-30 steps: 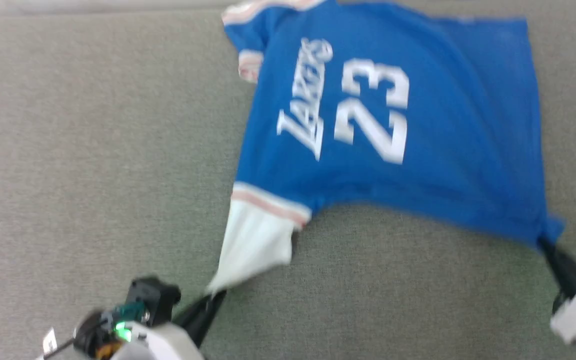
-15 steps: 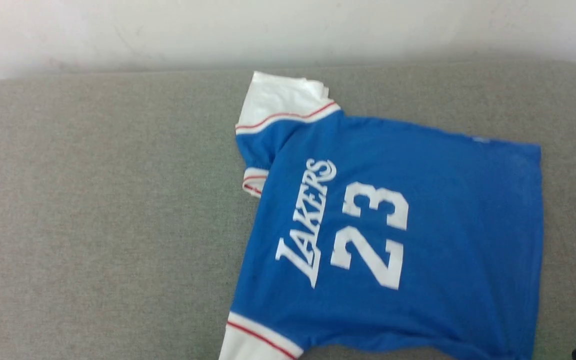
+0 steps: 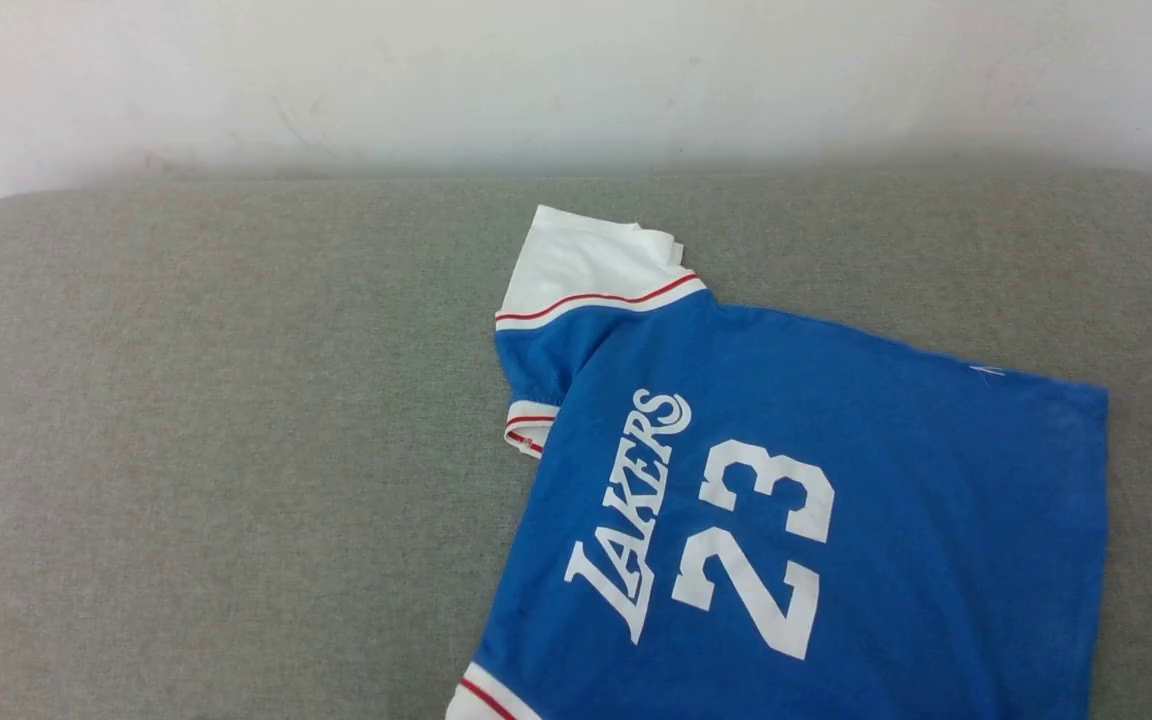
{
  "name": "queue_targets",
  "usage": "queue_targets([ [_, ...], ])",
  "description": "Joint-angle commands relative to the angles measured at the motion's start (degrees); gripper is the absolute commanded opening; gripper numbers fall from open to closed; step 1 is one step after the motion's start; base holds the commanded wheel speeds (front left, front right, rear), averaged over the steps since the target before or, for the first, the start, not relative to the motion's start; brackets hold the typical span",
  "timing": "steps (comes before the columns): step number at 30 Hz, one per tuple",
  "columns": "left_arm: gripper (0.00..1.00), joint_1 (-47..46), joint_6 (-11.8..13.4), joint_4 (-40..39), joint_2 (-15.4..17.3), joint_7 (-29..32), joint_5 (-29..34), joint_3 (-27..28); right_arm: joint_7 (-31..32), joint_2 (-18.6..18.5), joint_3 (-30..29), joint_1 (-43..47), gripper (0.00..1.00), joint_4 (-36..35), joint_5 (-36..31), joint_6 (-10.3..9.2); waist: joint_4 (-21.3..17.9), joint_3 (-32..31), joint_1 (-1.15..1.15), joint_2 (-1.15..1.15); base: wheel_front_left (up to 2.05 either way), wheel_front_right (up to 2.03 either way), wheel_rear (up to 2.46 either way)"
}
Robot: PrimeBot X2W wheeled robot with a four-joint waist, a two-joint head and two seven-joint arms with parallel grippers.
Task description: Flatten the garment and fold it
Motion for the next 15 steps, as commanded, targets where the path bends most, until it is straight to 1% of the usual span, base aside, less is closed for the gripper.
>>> queue_targets([
  [1,0.0,-1.9,0.4,-0.6,0.8,-0.8,1.3,1.1,-0.4,-0.5,-0.2,-1.4,0.0,-1.3,-0.2,-0.04,0.3,0.0,0.01,-0.01,0.0,0.0,0.0],
  [3,0.0,-5.3,1.1,-1.8,2.7,-2.0,4.6,2.8,-1.3,-1.8,-0.4,-4.3,0.0,-4.2,-0.4,-0.04,0.5,0.4,0.01,-0.01,0.0,0.0,0.0],
  [6,0.0,-12.2,2.7,-3.3,5.6,-3.1,10.4,6.1,-1.6,-4.1,-0.7,-11.2,0.0,-9.9,0.1,-0.04,0.4,1.4,0.01,-0.01,0.0,0.0,0.0],
  [8,0.0,-17.5,3.3,-4.1,7.5,-2.3,14.4,7.8,-0.8,-5.5,-0.5,-17.2,0.0,-13.4,0.6,-0.04,0.3,2.1,0.01,-0.01,0.0,0.0,0.0],
  [10,0.0,-23.1,3.4,-5.1,8.5,-0.3,17.2,9.5,0.4,-6.9,0.3,-24.5,0.0,-15.8,1.1,-0.04,0.1,3.1,0.01,-0.01,0.0,0.0,0.0],
  [11,0.0,-26.1,3.2,-5.6,8.7,0.8,18.3,10.3,0.8,-7.6,0.9,-28.5,0.0,-16.6,1.1,-0.04,-0.1,3.7,0.01,-0.01,0.0,0.0,0.0],
  [13,0.0,-32.4,2.0,-5.8,8.9,3.5,20.6,11.7,1.8,-9.4,2.8,-37.1,0.0,-16.9,1.0,-0.04,-0.4,5.3,0.01,-0.01,0.0,0.0,0.0],
  [15,0.0,-39.1,-0.4,-4.9,8.7,6.5,22.2,13.0,1.8,-10.6,5.0,-46.9,0.0,-15.3,1.0,-0.04,-0.7,7.2,0.01,-0.01,0.0,0.0,0.0],
])
